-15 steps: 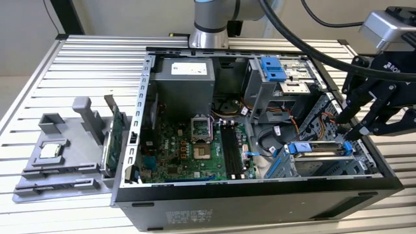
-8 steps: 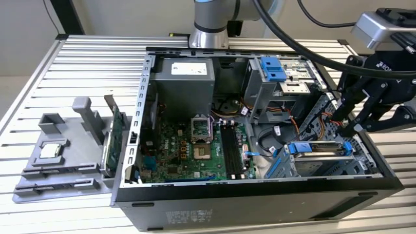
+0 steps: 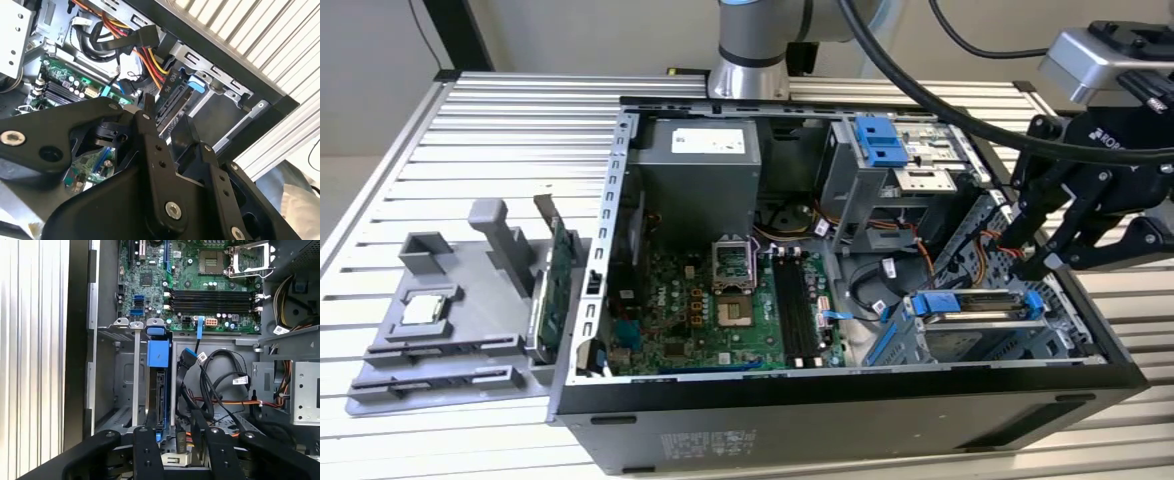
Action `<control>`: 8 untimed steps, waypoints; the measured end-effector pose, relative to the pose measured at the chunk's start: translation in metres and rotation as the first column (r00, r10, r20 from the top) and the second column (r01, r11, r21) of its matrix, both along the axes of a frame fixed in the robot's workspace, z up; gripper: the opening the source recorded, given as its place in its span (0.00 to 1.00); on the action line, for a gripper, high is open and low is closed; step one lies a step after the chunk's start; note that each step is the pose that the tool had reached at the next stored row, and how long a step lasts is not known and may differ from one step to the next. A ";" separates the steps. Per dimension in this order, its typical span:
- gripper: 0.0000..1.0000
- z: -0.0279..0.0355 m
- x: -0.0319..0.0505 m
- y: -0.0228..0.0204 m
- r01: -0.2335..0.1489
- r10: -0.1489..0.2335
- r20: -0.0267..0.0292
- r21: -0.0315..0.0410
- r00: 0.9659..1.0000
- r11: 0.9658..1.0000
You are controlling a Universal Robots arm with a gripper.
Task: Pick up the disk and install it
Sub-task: 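Insert the first disk wire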
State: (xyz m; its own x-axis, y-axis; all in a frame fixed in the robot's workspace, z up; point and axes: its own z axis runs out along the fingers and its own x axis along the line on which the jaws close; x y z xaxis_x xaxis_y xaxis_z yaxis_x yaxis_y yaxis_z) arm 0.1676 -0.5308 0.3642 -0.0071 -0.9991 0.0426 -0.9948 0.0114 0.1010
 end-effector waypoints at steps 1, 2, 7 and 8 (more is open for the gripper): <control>1.00 0.0000 0.0000 0.0001 0.000 0.000 0.000 0.000 1.000 1.000; 1.00 0.0000 0.0000 0.0001 0.000 0.000 0.000 0.000 1.000 1.000; 1.00 -0.0008 0.0000 0.0016 0.000 0.000 0.000 0.000 1.000 1.000; 1.00 -0.0010 0.0001 0.0020 0.000 0.000 0.000 0.000 1.000 1.000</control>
State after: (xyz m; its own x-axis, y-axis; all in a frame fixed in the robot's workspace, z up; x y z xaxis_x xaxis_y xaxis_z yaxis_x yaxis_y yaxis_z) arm 0.1678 -0.5287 0.3632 -0.0070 -0.9991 0.0427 -0.9948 0.0113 0.1010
